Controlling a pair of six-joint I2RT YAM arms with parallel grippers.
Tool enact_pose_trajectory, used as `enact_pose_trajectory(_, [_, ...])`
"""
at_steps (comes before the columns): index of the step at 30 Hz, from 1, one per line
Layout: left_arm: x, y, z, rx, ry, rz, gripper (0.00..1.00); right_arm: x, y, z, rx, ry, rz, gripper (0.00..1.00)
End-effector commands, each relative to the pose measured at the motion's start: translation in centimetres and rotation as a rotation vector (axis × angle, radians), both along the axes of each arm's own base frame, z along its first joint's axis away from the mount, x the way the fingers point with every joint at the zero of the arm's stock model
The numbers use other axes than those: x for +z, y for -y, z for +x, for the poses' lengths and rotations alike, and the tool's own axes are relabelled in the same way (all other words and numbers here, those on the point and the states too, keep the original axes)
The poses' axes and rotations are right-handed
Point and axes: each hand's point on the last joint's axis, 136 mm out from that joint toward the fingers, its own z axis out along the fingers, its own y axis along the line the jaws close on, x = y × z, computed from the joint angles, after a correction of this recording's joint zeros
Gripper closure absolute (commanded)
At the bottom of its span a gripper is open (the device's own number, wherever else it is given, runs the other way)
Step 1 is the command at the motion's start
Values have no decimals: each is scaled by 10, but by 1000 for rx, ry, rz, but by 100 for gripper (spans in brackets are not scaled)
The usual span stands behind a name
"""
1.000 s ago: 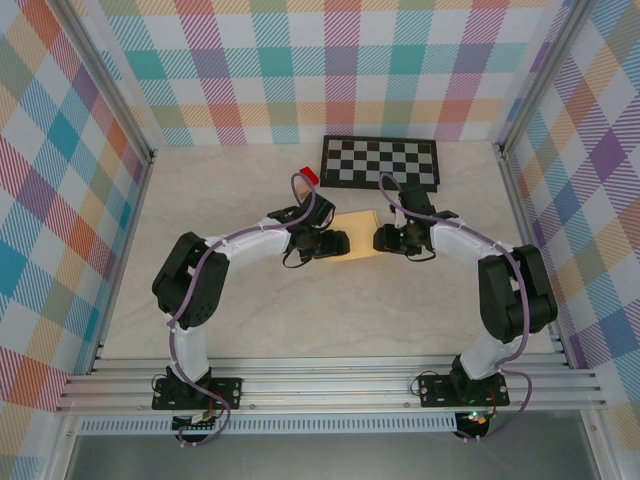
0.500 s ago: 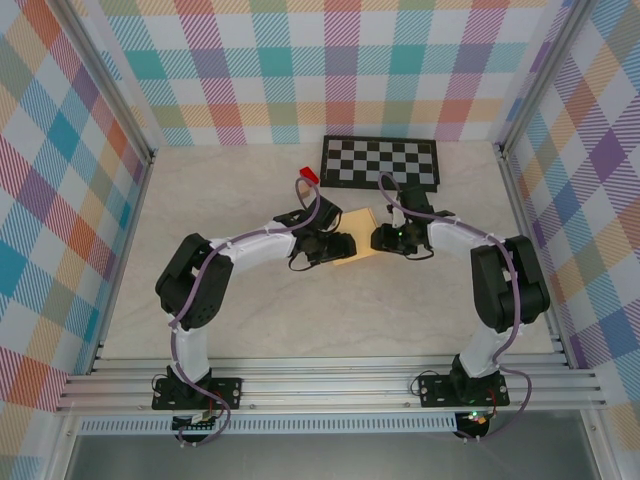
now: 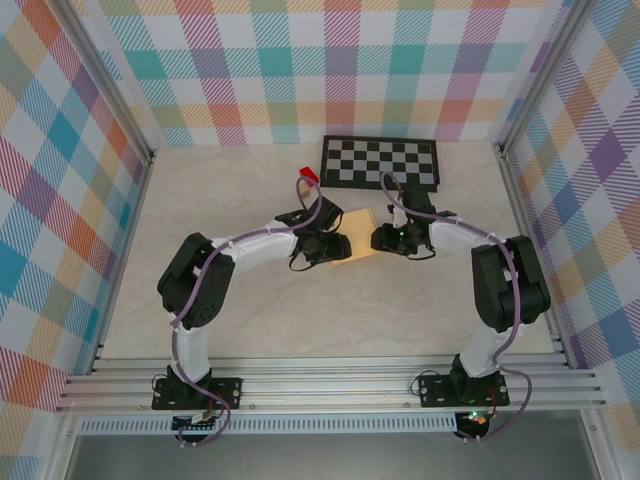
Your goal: Fold the paper box
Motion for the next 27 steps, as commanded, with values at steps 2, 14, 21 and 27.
enact_pose_trajectory(2, [-10,8,-2,-87,29,38,49,4,-15,-7,59,-15,54,59])
enact_pose_trajectory(14, [-13,-6,9,-184,122,180,57,-3,-13,-7,77,-32,19,60])
enact_pose_trajectory(21, [-4,-12,13,-216,156,229,52,-1,-8,-2,79,-33,-20,59])
enact_pose_trajectory(27, [-6,-11,19,-227,157,202,53,-4,-7,3,68,-50,-22,60])
